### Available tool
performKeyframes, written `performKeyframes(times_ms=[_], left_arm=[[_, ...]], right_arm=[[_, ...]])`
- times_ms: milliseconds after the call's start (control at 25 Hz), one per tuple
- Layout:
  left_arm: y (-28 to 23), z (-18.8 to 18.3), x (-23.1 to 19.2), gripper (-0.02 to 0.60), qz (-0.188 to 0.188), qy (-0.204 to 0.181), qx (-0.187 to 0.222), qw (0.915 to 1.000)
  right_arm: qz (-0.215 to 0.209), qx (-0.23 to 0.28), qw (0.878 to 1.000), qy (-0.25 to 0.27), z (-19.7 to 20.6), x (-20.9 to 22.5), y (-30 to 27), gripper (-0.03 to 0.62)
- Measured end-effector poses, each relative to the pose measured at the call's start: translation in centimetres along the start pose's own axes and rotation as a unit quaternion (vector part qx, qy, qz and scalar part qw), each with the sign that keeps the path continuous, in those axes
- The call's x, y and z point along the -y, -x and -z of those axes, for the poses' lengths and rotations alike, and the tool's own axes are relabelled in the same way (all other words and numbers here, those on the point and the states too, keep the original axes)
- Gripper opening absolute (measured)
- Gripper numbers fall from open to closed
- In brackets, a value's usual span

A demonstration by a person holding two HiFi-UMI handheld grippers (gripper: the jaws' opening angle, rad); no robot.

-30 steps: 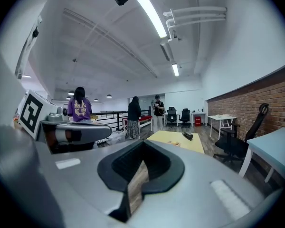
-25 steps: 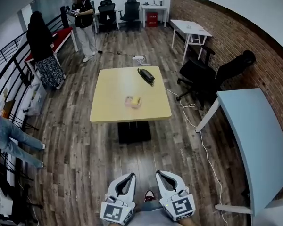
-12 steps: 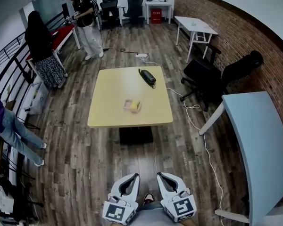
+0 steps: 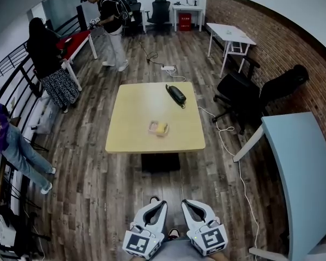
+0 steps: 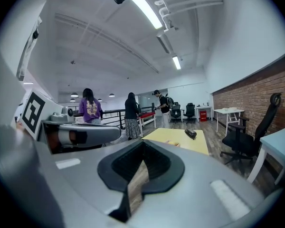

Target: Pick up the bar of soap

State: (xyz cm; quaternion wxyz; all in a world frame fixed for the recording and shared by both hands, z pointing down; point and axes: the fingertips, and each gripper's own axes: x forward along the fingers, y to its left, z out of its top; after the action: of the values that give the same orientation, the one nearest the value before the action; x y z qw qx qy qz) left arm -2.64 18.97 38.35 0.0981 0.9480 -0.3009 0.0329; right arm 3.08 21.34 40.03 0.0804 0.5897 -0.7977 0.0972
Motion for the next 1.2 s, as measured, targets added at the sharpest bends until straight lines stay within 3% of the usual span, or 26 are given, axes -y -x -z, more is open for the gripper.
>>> performKeyframes(times_ms=[600,1200], left_arm=[[-6.4,-2.4,-8.0,0.000,0.018,0.006,0.011,0.9998],[-12.8,-5.5,-19.2,0.000,0.040,0.003,0.007,0.9992]], right_arm=[[0.011,-0.004,1.000,0.009,-2.9,3.2,-9.5,0.003],[0.041,-0.007,0.999,0.004,-6.7,6.1,-20.9,0.003]])
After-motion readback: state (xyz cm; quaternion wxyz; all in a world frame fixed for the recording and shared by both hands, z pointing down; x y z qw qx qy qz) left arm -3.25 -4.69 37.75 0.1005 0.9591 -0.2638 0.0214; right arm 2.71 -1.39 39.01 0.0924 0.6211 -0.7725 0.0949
